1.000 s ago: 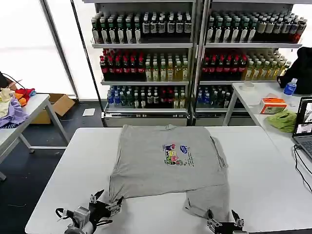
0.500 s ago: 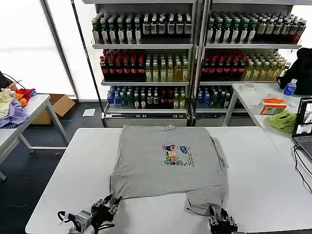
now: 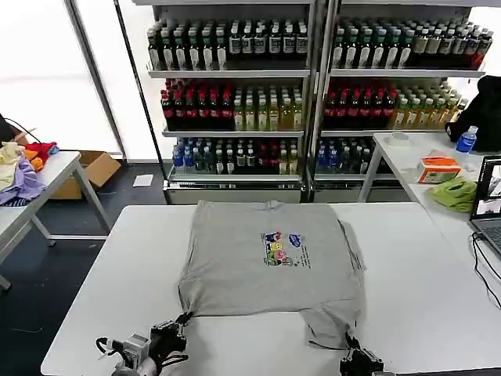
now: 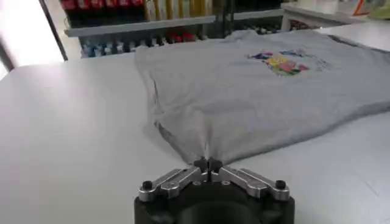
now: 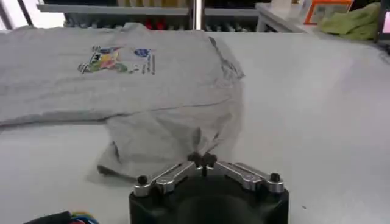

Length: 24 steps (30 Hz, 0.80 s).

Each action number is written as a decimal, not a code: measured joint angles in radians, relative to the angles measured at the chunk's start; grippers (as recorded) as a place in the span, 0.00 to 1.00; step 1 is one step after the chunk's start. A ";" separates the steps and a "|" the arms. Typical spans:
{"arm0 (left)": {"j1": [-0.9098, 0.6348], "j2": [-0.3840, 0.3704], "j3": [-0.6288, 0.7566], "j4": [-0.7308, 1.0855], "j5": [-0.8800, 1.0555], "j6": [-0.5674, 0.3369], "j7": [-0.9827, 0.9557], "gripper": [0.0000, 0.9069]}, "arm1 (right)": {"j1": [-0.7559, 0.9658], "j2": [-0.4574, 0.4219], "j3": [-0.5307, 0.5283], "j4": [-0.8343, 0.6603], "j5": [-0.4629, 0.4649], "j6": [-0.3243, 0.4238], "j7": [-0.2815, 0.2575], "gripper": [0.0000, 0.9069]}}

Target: Fold and organize the clothes.

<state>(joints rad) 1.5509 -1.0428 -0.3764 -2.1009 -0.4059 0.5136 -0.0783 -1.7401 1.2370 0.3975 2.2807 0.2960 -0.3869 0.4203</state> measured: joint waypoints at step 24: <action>-0.343 -0.164 0.046 0.218 -0.007 -0.175 0.026 0.00 | 0.479 0.050 0.018 -0.288 -0.055 0.015 -0.064 0.00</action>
<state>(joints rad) 1.2075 -1.2066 -0.3305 -1.8830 -0.4129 0.3386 -0.0527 -1.2615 1.2867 0.4157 1.9923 0.2407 -0.3719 0.3563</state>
